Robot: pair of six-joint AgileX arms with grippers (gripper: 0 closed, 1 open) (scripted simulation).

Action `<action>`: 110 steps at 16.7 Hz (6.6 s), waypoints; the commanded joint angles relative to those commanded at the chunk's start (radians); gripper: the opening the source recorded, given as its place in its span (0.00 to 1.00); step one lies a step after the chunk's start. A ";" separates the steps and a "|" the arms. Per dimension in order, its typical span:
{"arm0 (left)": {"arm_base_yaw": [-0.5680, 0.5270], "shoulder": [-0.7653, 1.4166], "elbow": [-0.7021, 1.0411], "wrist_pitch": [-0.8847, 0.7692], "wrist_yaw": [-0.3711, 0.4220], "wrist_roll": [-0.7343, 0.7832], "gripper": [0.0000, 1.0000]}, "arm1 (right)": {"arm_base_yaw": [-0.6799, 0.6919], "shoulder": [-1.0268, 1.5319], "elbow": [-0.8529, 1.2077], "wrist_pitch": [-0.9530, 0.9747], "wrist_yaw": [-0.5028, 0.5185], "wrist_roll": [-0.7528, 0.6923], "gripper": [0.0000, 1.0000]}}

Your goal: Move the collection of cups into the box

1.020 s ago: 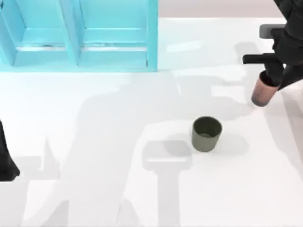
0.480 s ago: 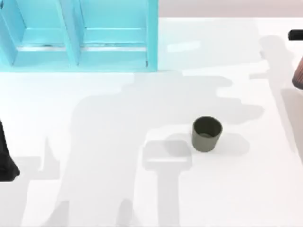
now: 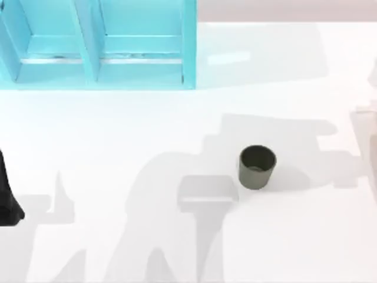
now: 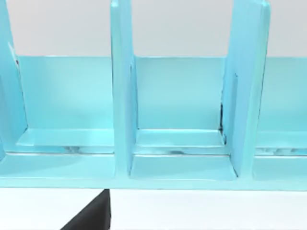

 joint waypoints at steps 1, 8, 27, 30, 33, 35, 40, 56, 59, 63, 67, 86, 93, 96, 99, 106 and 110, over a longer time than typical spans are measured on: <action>0.000 0.000 0.000 0.000 0.000 0.000 1.00 | -0.058 -0.063 -0.067 0.006 0.004 -0.059 0.00; 0.000 0.000 0.000 0.000 0.000 0.000 1.00 | -0.410 -0.441 -0.457 0.052 0.031 -0.425 0.00; 0.000 0.000 0.000 0.000 0.000 0.000 1.00 | -0.420 -0.466 -0.740 0.312 0.034 -0.435 0.00; 0.000 0.000 0.000 0.000 0.000 0.000 1.00 | -0.420 -0.466 -0.740 0.312 0.034 -0.435 0.23; 0.000 0.000 0.000 0.000 0.000 0.000 1.00 | -0.420 -0.466 -0.740 0.312 0.034 -0.435 0.45; 0.000 0.000 0.000 0.000 0.000 0.000 1.00 | -0.420 -0.466 -0.740 0.312 0.034 -0.435 0.60; 0.000 0.000 0.000 0.000 0.000 0.000 1.00 | -0.420 -0.466 -0.740 0.312 0.034 -0.435 0.98; 0.000 0.000 0.000 0.000 0.000 0.000 1.00 | -0.422 -0.455 -0.559 0.139 0.033 -0.436 1.00; 0.000 0.000 0.000 0.000 0.000 0.000 1.00 | -0.424 -0.450 -0.434 0.020 0.033 -0.439 1.00; 0.000 0.000 0.000 0.000 0.000 0.000 1.00 | -0.427 -0.447 -0.328 -0.081 0.033 -0.441 1.00; 0.000 0.000 0.000 0.000 0.000 0.000 1.00 | -0.424 -0.450 -0.326 -0.083 0.033 -0.441 1.00; 0.000 0.000 0.000 0.000 0.000 0.000 1.00 | 0.652 0.052 -0.042 0.073 -0.017 0.645 1.00; 0.000 0.000 0.000 0.000 0.000 0.000 1.00 | 0.704 0.071 -0.035 0.089 -0.020 0.699 1.00; 0.000 0.000 0.000 0.000 0.000 0.000 1.00 | 0.705 0.080 -0.072 0.128 -0.020 0.699 1.00; 0.000 0.000 0.000 0.000 0.000 0.000 1.00 | 0.706 0.101 -0.170 0.258 -0.020 0.701 1.00; 0.000 0.000 0.000 0.000 0.000 0.000 1.00 | 0.710 0.142 -0.332 0.458 -0.019 0.705 1.00; 0.000 0.000 0.000 0.000 0.000 0.000 1.00 | 0.710 0.142 -0.332 0.458 -0.019 0.705 0.85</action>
